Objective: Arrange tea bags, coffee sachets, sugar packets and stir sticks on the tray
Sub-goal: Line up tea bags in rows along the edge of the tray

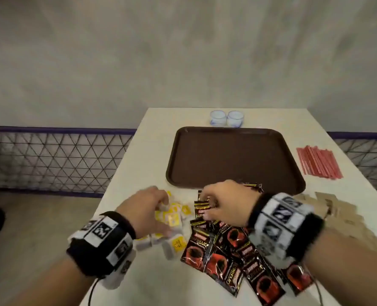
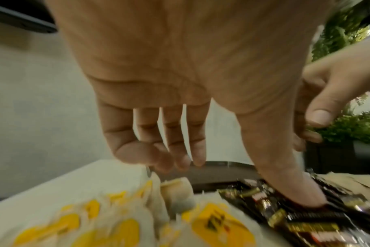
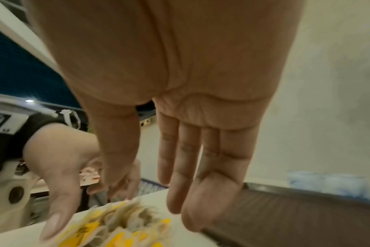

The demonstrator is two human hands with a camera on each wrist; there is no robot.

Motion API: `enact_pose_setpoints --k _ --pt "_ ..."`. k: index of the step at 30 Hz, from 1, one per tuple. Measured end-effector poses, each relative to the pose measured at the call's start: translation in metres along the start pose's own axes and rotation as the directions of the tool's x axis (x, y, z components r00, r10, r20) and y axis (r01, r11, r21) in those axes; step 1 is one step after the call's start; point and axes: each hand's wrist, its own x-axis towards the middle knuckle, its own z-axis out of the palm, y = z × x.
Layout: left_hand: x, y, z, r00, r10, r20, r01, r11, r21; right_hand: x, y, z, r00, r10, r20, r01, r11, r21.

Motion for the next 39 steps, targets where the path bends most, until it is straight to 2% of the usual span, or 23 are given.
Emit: enact_pose_setpoints --k 3,7,11,14,16,19,22,25,27,28,30,32,35,39 --pt "0.003 0.004 0.014 0.985 -0.099 0.139 0.081 0.988 0.131 0.033 -0.019 0.017 0.997 0.006 0.081 -0.006 1.000 -0.006" --pt "0.006 -0.004 0.029 0.983 -0.110 0.148 0.093 0.989 0.116 0.076 -0.027 0.030 0.995 0.021 0.095 -0.024 0.999 0.030" --pt "0.000 -0.017 0.030 0.994 -0.044 0.099 0.048 0.998 -0.039 0.107 -0.039 0.033 0.991 0.078 0.108 -0.094 0.985 0.146" --pt "-0.005 -0.022 0.026 0.999 0.047 -0.012 -0.049 0.984 -0.174 0.118 -0.051 0.041 0.987 0.086 0.136 -0.100 0.990 0.102" --pt "-0.007 -0.030 0.023 0.995 0.054 -0.089 -0.075 0.965 -0.252 0.127 -0.057 0.049 0.988 0.070 0.138 -0.077 0.996 0.043" --pt "-0.009 -0.044 0.026 0.989 -0.021 -0.147 -0.031 0.939 -0.342 0.135 -0.058 0.054 0.989 0.077 0.130 -0.083 0.996 0.043" --pt "-0.013 -0.051 0.025 0.982 -0.069 -0.176 -0.011 0.909 -0.417 0.135 -0.051 0.047 0.995 0.068 0.073 -0.080 0.982 0.171" --pt "-0.011 -0.054 0.023 0.978 -0.076 -0.196 -0.013 0.907 -0.420 0.131 -0.040 0.037 0.996 0.090 0.010 -0.089 0.945 0.313" --pt "-0.007 -0.054 0.022 0.981 -0.055 -0.188 -0.022 0.923 -0.385 0.130 -0.031 0.031 0.994 0.103 0.025 -0.105 0.923 0.371" --pt "-0.005 -0.053 0.020 0.985 -0.047 -0.168 -0.019 0.929 -0.369 0.129 -0.026 0.029 0.994 0.102 0.047 -0.113 0.894 0.434" --pt "-0.001 -0.049 0.014 0.988 -0.049 -0.144 -0.006 0.933 -0.359 0.128 -0.016 0.026 0.988 0.105 0.111 -0.151 0.776 0.612" --pt "0.005 -0.043 0.003 0.976 -0.067 -0.205 -0.016 0.926 -0.378 0.123 -0.009 0.023 0.985 0.094 0.144 -0.171 0.640 0.749" --pt "0.020 -0.032 -0.014 0.944 -0.111 -0.312 -0.054 0.878 -0.476 0.116 -0.001 0.017 0.987 0.060 0.146 -0.156 0.507 0.848" --pt "0.039 -0.014 -0.024 0.966 -0.046 -0.253 -0.097 0.845 -0.526 0.108 0.003 0.011 0.993 0.001 0.118 -0.110 0.379 0.919"
